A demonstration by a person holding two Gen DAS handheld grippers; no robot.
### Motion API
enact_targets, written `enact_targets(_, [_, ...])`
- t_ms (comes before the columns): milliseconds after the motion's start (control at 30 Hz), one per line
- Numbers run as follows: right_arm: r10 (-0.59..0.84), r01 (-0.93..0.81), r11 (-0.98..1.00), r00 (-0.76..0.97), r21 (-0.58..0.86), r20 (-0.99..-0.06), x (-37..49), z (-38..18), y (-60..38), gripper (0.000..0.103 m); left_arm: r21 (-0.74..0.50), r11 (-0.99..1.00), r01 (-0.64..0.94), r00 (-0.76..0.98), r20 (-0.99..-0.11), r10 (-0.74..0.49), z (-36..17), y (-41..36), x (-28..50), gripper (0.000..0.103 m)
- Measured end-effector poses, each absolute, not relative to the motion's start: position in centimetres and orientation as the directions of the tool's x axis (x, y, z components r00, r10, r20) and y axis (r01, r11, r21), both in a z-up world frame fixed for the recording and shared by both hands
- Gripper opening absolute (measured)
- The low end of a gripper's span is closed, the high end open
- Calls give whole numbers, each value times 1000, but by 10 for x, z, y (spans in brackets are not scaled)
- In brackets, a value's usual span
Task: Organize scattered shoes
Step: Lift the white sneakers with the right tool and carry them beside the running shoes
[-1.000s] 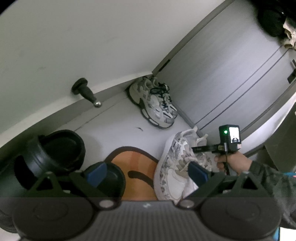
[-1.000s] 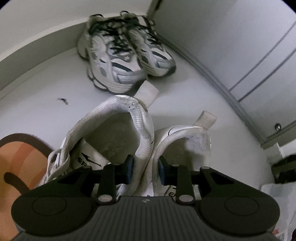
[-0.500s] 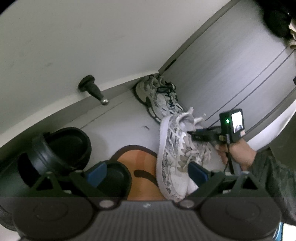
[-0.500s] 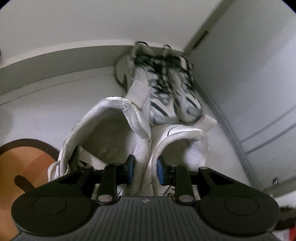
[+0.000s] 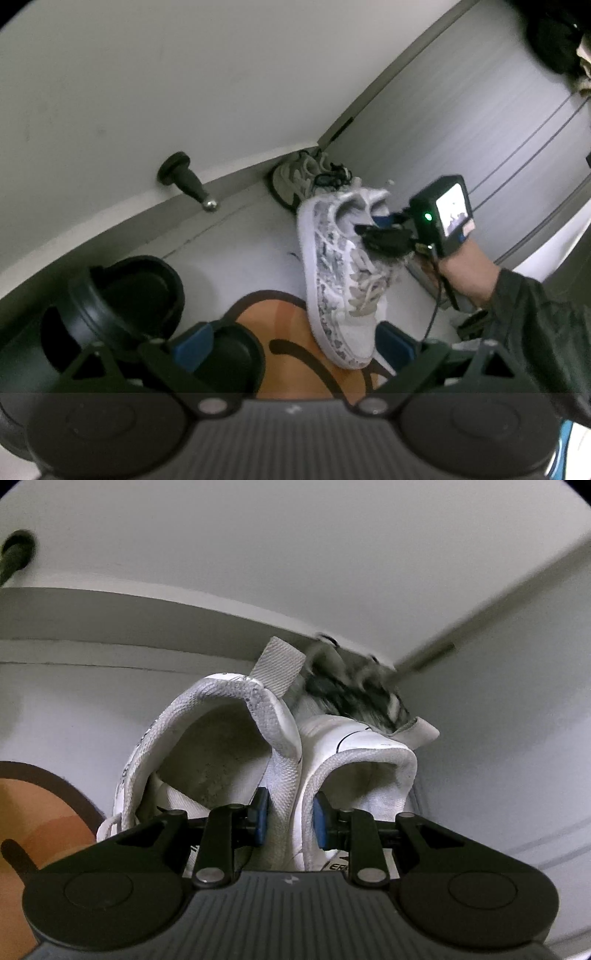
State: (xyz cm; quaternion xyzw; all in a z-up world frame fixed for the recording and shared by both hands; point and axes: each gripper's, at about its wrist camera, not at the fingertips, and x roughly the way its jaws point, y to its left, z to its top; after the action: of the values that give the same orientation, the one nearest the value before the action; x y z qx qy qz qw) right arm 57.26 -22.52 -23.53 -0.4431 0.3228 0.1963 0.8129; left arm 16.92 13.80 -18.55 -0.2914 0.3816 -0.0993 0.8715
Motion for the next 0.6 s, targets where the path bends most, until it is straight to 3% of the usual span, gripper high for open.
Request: enact_targets(600, [126,-713,309,687,-630,-715,579,-258,-148,28,-583,790,-190,653,-676,-342,-194,156,174,96])
